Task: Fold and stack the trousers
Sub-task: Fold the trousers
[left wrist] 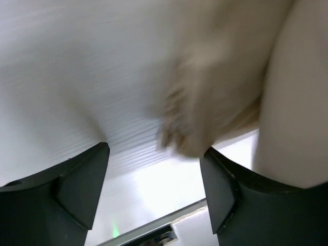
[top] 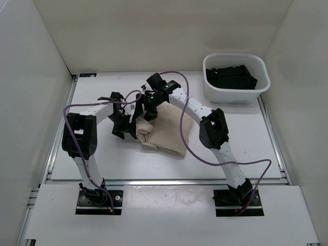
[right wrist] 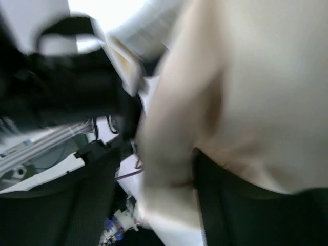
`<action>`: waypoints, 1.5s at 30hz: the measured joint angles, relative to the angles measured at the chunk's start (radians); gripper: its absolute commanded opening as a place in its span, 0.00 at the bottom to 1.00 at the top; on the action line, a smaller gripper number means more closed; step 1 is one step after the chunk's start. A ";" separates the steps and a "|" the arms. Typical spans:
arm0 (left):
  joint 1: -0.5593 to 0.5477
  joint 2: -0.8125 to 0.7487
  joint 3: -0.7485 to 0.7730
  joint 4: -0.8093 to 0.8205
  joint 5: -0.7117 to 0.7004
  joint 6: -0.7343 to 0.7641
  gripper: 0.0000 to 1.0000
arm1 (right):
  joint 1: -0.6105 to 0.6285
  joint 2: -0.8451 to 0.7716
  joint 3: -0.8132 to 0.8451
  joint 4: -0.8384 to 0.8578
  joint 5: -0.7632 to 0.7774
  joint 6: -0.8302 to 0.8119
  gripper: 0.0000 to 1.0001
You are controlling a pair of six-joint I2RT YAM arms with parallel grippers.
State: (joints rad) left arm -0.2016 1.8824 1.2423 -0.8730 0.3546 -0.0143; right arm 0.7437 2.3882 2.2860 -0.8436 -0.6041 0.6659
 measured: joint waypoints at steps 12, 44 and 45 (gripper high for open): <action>0.226 -0.159 0.276 -0.091 -0.384 0.009 0.87 | -0.054 -0.364 -0.394 0.105 0.151 -0.060 0.52; -0.130 -0.314 -0.166 -0.026 -0.234 0.014 0.84 | -0.377 -0.316 -0.579 0.205 0.392 -0.126 0.77; -0.122 -0.335 -0.162 -0.043 -0.200 0.015 0.84 | -0.376 -0.364 -0.620 0.195 0.390 -0.137 0.80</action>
State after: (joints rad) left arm -0.3233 1.5471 1.0801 -0.9161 0.1551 0.0006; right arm 0.3679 2.0239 1.6661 -0.6483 -0.2142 0.5285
